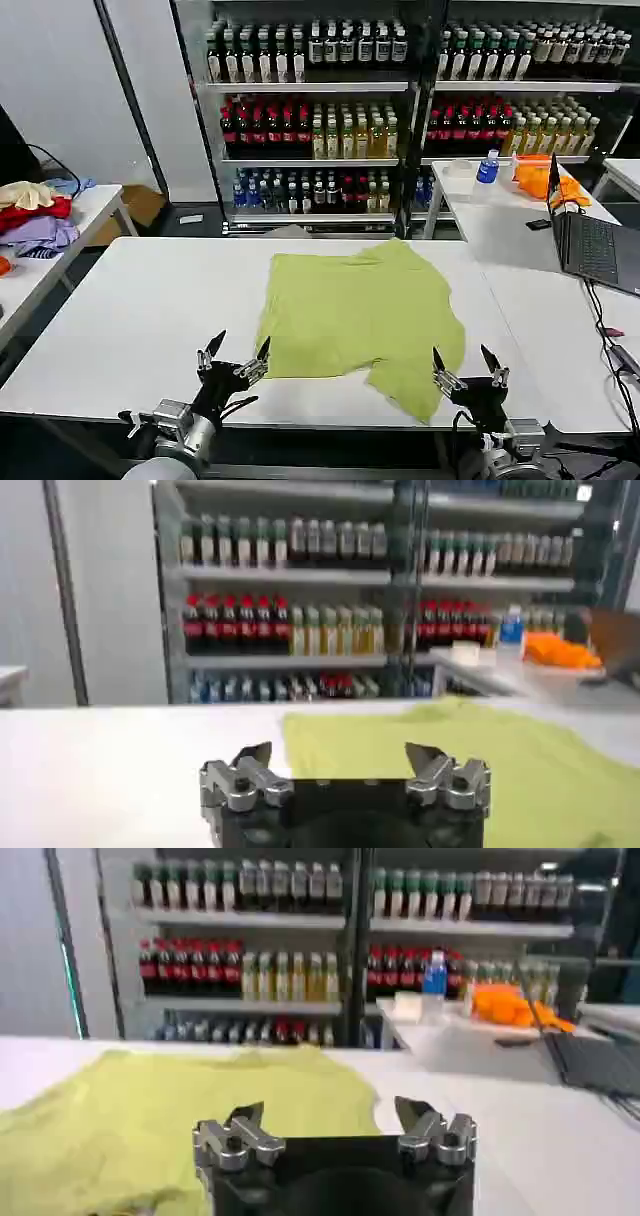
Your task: Fold and organize the clothes.
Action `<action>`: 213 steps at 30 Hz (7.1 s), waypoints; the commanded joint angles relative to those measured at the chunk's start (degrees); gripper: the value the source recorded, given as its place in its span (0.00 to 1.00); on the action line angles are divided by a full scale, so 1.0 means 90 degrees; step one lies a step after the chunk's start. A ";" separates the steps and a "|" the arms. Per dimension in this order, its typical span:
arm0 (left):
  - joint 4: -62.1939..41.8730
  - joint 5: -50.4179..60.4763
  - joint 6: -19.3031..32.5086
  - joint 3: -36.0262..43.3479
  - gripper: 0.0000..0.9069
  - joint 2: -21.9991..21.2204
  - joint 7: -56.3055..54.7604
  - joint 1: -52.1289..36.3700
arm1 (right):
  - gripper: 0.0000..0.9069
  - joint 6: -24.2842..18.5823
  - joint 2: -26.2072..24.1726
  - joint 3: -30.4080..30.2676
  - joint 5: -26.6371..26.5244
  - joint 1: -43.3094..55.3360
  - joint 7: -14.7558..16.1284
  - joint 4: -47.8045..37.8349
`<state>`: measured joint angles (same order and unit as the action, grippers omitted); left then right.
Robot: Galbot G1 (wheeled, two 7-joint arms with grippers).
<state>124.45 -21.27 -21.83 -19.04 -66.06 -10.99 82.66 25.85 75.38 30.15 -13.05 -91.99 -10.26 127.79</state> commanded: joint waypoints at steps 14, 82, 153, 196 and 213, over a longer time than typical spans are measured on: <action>-0.0995 -0.0122 -0.1247 0.0814 1.00 0.0298 -0.0259 -0.0642 | 1.00 0.0720 0.0268 -0.0628 0.0118 0.0028 -0.0381 -0.0484; 0.0647 -0.0517 -0.0860 -0.0303 0.02 0.0873 0.0182 0.0973 | 0.00 -0.0156 -0.0182 0.0440 0.0123 -0.0860 0.0119 0.1143; -0.1918 -0.0490 -0.0712 0.1006 1.00 0.0277 0.0106 -0.1620 | 1.00 0.0144 -0.0956 -0.0186 -0.0302 0.1675 0.0061 -0.2175; 0.0266 -0.0168 -0.0689 0.0350 1.00 0.0554 0.0144 0.1012 | 1.00 0.0436 -0.1004 0.0342 -0.0145 -0.0317 0.0096 -0.0508; -0.0374 -0.0831 -0.0830 -0.0347 1.00 0.1332 -0.0028 -0.0466 | 1.00 0.0177 -0.1415 0.0297 -0.0849 0.1238 -0.0127 -0.0510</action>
<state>125.91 -23.84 -29.33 -18.50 -58.30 -9.82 87.08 27.91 64.10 34.18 -17.57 -89.24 -10.44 124.82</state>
